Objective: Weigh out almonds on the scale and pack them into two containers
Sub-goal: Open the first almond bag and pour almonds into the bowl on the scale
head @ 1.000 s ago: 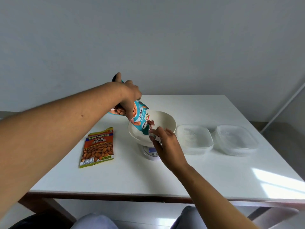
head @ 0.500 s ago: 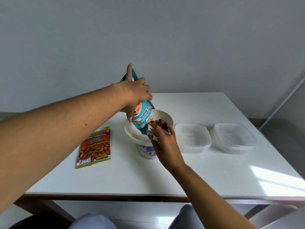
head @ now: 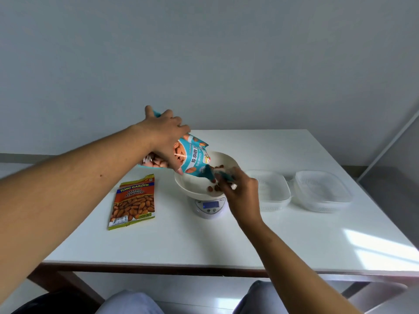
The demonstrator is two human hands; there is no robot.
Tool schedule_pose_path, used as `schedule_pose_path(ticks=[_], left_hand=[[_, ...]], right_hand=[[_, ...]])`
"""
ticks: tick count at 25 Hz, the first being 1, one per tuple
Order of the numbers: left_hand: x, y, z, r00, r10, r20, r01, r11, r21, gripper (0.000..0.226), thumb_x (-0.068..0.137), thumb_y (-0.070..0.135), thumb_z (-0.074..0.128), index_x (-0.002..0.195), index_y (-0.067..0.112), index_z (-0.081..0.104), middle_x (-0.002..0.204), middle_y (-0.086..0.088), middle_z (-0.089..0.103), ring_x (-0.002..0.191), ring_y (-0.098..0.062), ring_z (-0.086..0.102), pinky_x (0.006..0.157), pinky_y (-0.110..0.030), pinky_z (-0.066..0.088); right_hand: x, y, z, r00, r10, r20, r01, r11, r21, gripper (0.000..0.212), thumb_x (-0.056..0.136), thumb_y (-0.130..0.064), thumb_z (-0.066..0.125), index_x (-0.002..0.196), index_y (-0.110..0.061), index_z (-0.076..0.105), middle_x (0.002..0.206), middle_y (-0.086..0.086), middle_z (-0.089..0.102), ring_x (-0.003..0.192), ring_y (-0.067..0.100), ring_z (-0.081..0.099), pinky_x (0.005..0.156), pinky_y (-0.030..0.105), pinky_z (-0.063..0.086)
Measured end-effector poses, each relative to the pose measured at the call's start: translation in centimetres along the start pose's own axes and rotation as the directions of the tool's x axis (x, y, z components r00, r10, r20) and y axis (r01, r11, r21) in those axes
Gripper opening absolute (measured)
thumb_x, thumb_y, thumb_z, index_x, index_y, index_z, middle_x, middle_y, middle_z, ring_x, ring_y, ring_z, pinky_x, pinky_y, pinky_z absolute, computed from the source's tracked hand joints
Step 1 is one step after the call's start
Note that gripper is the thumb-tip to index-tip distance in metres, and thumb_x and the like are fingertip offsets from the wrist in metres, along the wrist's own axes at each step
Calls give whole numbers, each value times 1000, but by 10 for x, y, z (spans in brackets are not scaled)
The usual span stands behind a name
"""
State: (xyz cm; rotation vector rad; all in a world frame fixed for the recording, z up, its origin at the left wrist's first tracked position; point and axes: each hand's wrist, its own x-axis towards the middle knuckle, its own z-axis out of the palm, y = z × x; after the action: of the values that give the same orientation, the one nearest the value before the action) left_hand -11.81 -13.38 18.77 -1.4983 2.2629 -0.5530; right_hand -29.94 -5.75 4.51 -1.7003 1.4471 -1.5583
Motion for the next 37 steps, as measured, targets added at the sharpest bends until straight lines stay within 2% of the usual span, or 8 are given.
schedule_pose_path(ticks=[4, 8, 13, 19, 26, 29, 34, 37], left_hand=[[-18, -6, 28, 984, -161, 77, 178, 913, -367, 118, 41, 95, 54, 137, 30, 34, 137, 3, 48, 126, -23, 42, 99, -54, 34], [-35, 2, 53, 942, -318, 104, 293, 635, -715, 104, 32, 97, 52, 110, 29, 44, 113, 4, 62, 103, -20, 59, 95, -48, 46], [-61, 20, 77, 925, -339, 173, 258, 226, -939, 76, 44, 75, 76, 98, 26, 55, 99, 4, 68, 91, -16, 65, 76, -31, 51], [-87, 36, 95, 945, -248, 214, 132, -311, -941, 39, 72, 27, 81, 104, 10, 67, 95, -10, 78, 89, -32, 74, 87, -51, 57], [-116, 48, 109, 925, -312, 216, 69, -420, -905, 20, 86, 20, 68, 104, 10, 68, 93, -10, 78, 81, -22, 74, 70, -30, 59], [-138, 43, 127, 875, -403, 268, 45, -483, -874, 10, 90, 18, 64, 97, 14, 70, 84, -5, 78, 76, -19, 74, 63, -27, 58], [-173, 15, 182, 627, -598, 500, -10, -648, -762, 17, 96, 11, 54, 86, 13, 68, 83, -11, 73, 66, -23, 68, 67, -32, 54], [-175, 9, 216, 508, -626, 592, 39, -670, -741, 22, 98, 5, 49, 85, 12, 65, 91, -14, 70, 72, -26, 66, 72, -35, 54]], right_hand=[[30, -9, -6, 962, 259, -83, -211, 903, 374, 19, 87, -19, 67, 89, 0, 65, 93, 13, 73, 85, 16, 71, 66, 23, 57], [50, -32, -5, 935, 353, 39, -315, 773, 551, 11, 92, -25, 57, 86, -16, 60, 102, 8, 69, 93, 15, 68, 71, 25, 57], [66, -54, 1, 949, 298, 107, -305, 776, 552, 19, 92, -29, 57, 100, -13, 64, 93, -2, 67, 80, 9, 64, 67, 25, 56], [58, -70, 8, 942, 212, 261, -292, 900, 322, 26, 89, -35, 61, 110, -19, 60, 99, 1, 70, 77, 15, 70, 60, 27, 61], [45, -67, 38, 943, 45, 331, 46, 964, -262, 35, 88, -38, 60, 121, -25, 61, 125, -1, 57, 97, 16, 62, 58, 24, 58], [31, -70, 64, 900, -135, 414, 302, 877, -372, 42, 92, -34, 55, 132, -24, 54, 138, 3, 47, 118, 24, 51, 85, 40, 58], [-17, -75, 128, 704, -275, 655, 599, 725, -340, 56, 99, -39, 38, 150, -23, 20, 160, 7, 14, 148, 25, 10, 117, 37, 3], [-43, -56, 143, 681, -133, 720, 490, 814, -313, 55, 100, -45, 29, 149, -24, 23, 161, 5, 14, 148, 22, 9, 119, 33, 4]])
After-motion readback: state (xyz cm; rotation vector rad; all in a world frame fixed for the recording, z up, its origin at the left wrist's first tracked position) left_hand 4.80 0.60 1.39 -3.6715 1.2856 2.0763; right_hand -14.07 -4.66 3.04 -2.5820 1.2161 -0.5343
